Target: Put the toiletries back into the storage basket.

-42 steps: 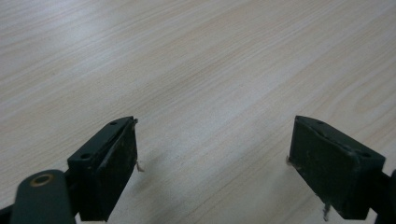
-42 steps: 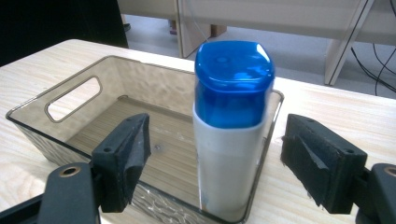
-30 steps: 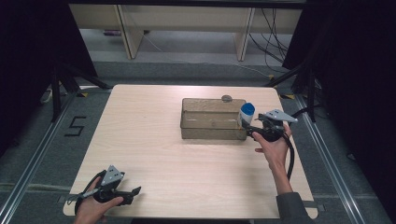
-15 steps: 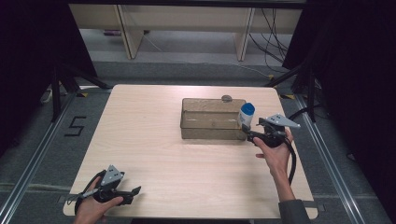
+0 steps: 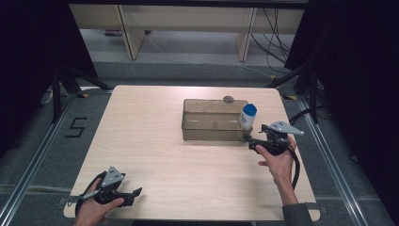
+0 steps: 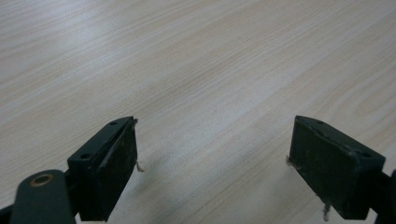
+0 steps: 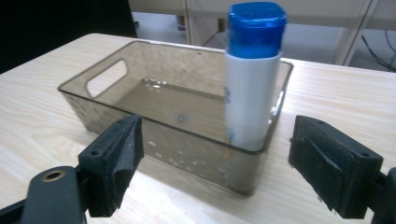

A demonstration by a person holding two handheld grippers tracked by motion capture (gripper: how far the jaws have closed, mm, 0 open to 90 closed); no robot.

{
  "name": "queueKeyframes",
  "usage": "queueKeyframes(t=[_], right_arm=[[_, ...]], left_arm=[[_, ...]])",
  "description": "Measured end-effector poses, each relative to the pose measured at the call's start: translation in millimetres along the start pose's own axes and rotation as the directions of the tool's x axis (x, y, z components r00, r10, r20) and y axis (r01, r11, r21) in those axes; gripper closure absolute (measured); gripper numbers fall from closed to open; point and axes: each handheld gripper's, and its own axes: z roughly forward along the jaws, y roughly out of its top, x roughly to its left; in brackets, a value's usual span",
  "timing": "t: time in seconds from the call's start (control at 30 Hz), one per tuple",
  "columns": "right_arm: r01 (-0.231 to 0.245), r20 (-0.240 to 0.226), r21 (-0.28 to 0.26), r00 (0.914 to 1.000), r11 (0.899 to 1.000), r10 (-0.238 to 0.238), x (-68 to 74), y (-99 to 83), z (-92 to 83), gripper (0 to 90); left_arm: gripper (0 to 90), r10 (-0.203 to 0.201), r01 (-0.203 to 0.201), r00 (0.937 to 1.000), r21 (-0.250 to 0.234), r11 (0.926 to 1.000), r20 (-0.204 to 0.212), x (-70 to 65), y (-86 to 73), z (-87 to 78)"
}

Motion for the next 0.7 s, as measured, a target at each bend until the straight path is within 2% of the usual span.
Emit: queueKeyframes(t=[0.13,0.17,0.2,0.3,0.4,0.43,0.47,0.5,0.53,0.57,0.63,0.7], right_arm=[[-0.009,-0.017,0.010,0.9998,1.000,0.009,4.9,-1.3,-2.1,16.5],[0.004,-0.012,0.000,0.9999,1.000,-0.004,5.4,-2.4,-1.6,15.9],[-0.017,-0.027,0.006,0.9995,1.000,0.018,8.6,-4.0,-2.4,15.8],[-0.003,-0.034,0.014,0.9994,1.000,0.003,8.8,-4.6,-2.9,15.7],[0.003,-0.046,0.014,0.9989,1.000,-0.002,12.0,-5.7,-4.2,15.7],[0.009,-0.050,0.012,0.9987,1.000,-0.009,13.3,-6.3,-4.2,15.7],[0.010,-0.059,0.019,0.9982,1.000,-0.009,16.6,-6.5,-5.5,15.7],[0.020,-0.059,0.015,0.9981,1.000,-0.019,17.1,-7.3,-4.9,15.7],[0.001,-0.067,0.025,0.9977,1.000,0.001,20.2,-8.0,-5.6,15.7],[0.023,-0.079,0.009,0.9966,1.000,-0.022,19.7,-8.7,-4.1,15.7],[0.014,-0.077,0.023,0.9969,1.000,-0.012,24.0,-10.0,-5.6,15.7],[0.028,-0.080,0.020,0.9965,0.999,-0.027,24.0,-10.2,-5.6,15.7]], left_arm=[[14.8,-0.010,0.010,0.9999,-0.019,0.9998,0.003,-0.8,-0.2,0.5],[14.8,-0.006,0.006,1.0000,-0.011,0.9999,0.001,-0.2,0.0,0.2],[14.8,0.000,0.000,1.0000,-0.001,1.0000,-0.001,0.5,0.3,-0.1],[14.8,-0.003,0.003,0.9999,-0.011,0.9999,-0.012,0.0,0.1,0.6],[14.8,-0.015,0.015,0.9999,-0.019,0.9997,0.001,-0.7,0.3,0.6],[14.8,-0.006,0.006,1.0000,-0.011,0.9999,-0.006,-0.2,0.6,0.5],[14.8,0.025,-0.025,0.9997,0.016,0.9996,0.000,1.1,0.9,-1.5],[14.8,0.001,-0.001,1.0000,-0.006,1.0000,-0.008,-0.4,0.2,0.4],[14.8,-0.005,0.005,1.0000,-0.002,1.0000,0.006,-0.9,0.0,-0.5],[14.8,-0.006,0.006,0.9999,-0.009,0.9999,0.009,-1.0,-0.5,-0.7],[14.8,-0.011,0.011,0.9999,-0.018,0.9998,0.001,-0.8,-0.9,-1.6],[14.8,-0.004,0.004,1.0000,-0.011,0.9999,0.000,-0.1,-0.5,-2.8]])
